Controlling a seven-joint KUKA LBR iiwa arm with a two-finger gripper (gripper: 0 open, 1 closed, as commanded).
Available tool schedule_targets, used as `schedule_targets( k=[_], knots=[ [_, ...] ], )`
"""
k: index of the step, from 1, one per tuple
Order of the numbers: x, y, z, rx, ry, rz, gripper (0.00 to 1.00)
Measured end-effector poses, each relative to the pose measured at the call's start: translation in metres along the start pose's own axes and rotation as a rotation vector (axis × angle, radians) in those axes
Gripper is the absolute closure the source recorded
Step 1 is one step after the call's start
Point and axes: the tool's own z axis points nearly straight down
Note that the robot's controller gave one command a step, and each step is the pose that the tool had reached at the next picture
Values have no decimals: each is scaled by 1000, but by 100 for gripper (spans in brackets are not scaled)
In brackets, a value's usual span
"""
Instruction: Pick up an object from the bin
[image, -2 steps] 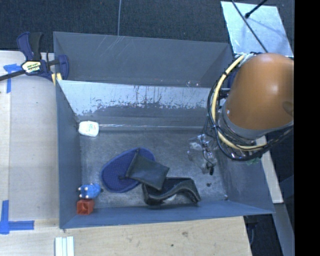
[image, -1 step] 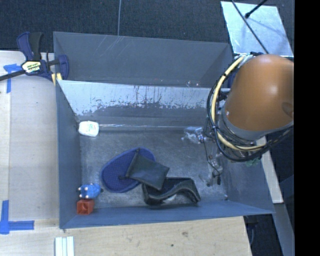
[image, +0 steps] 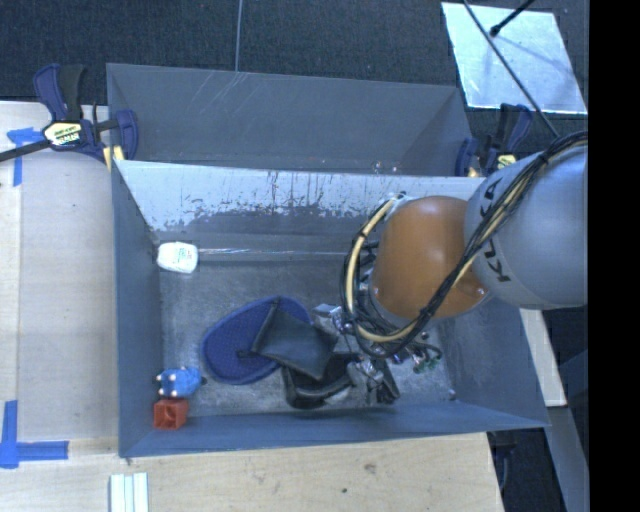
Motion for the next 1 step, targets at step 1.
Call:
schedule_targets(
  k=[1],
  knots=[
    [-33, -15, 5, -10, 42, 27, 0]
  ],
)
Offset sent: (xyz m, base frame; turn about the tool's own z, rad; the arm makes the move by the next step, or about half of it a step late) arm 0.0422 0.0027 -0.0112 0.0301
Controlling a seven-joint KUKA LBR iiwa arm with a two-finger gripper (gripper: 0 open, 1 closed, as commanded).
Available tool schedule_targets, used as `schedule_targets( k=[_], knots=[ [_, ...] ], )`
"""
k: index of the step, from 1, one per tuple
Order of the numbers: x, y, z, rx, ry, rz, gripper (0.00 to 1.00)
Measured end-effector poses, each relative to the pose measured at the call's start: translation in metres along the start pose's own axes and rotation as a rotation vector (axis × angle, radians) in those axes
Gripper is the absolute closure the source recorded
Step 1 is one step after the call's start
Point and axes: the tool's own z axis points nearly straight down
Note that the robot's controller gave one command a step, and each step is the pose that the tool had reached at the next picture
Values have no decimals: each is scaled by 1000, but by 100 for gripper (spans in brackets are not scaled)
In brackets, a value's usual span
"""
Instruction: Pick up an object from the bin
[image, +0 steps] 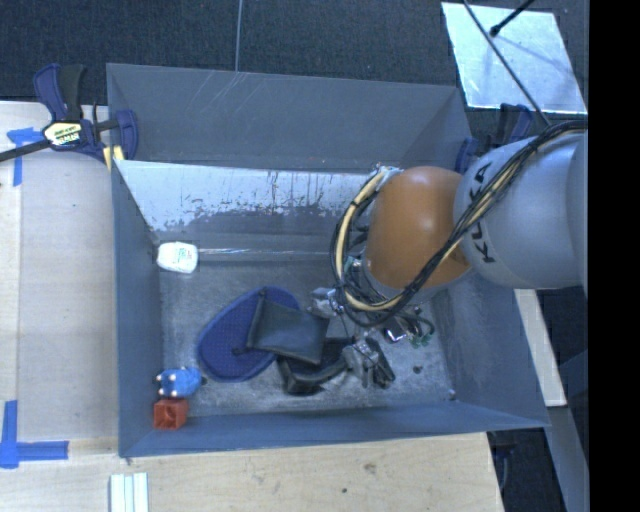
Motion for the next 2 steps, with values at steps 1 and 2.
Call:
schedule_targets(
  k=[1, 2],
  knots=[
    [27, 7, -2, 14, -68, 279, 0],
    [35, 9, 0, 10, -32, 276, 100]
  ],
)
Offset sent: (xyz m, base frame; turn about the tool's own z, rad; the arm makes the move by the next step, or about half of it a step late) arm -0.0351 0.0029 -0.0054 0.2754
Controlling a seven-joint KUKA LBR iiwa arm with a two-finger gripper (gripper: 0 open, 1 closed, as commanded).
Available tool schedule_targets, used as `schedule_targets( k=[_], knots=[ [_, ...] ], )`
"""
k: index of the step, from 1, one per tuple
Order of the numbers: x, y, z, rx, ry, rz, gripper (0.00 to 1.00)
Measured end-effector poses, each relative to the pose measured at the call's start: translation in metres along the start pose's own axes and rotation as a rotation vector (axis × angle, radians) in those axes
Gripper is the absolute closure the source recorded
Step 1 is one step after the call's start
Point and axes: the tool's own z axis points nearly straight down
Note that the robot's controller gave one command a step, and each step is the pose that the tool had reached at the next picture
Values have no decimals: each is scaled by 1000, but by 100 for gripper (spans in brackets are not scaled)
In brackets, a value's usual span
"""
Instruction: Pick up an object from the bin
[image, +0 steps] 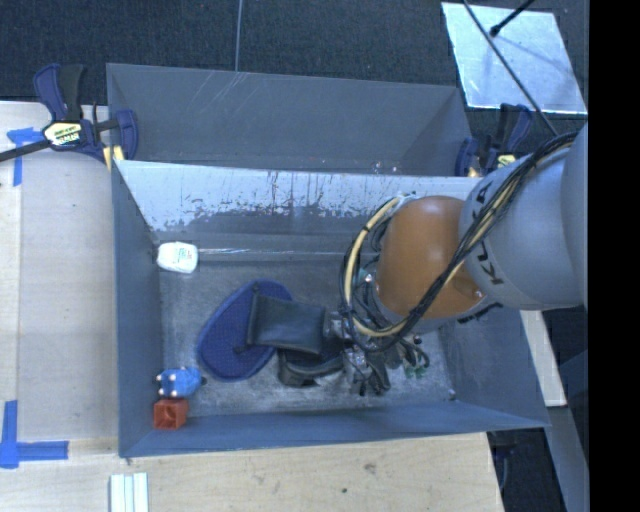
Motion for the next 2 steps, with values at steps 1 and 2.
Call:
schedule_targets(
  k=[1, 2],
  knots=[
    [-8, -7, -131, -8, -32, -4, 100],
    [-6, -7, -126, -9, -23, -4, 0]
  ],
)
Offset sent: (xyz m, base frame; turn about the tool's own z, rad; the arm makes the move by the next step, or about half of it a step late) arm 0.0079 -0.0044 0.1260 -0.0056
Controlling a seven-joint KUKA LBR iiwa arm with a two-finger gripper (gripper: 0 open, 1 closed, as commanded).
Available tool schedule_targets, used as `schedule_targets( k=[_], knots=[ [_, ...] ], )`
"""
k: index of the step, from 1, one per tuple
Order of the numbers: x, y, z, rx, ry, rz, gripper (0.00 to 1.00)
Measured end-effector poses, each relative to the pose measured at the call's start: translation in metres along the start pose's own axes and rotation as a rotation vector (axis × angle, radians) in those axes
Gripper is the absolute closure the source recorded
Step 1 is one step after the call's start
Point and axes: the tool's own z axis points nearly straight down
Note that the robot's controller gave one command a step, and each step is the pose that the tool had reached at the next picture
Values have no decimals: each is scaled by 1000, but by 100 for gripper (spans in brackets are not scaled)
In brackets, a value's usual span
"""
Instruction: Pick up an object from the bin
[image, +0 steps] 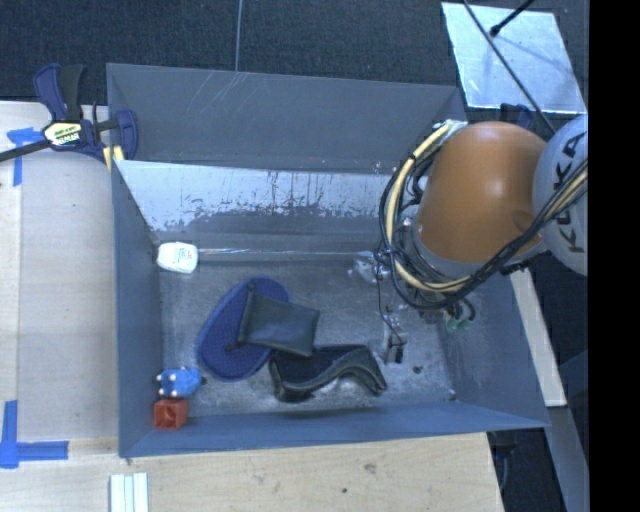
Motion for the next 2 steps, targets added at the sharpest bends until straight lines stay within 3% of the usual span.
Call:
schedule_targets(
  k=[1, 2],
  knots=[
    [26, -7, 126, -2, 10, -136, 0],
    [22, -6, 121, -2, -3, -136, 100]
  ],
)
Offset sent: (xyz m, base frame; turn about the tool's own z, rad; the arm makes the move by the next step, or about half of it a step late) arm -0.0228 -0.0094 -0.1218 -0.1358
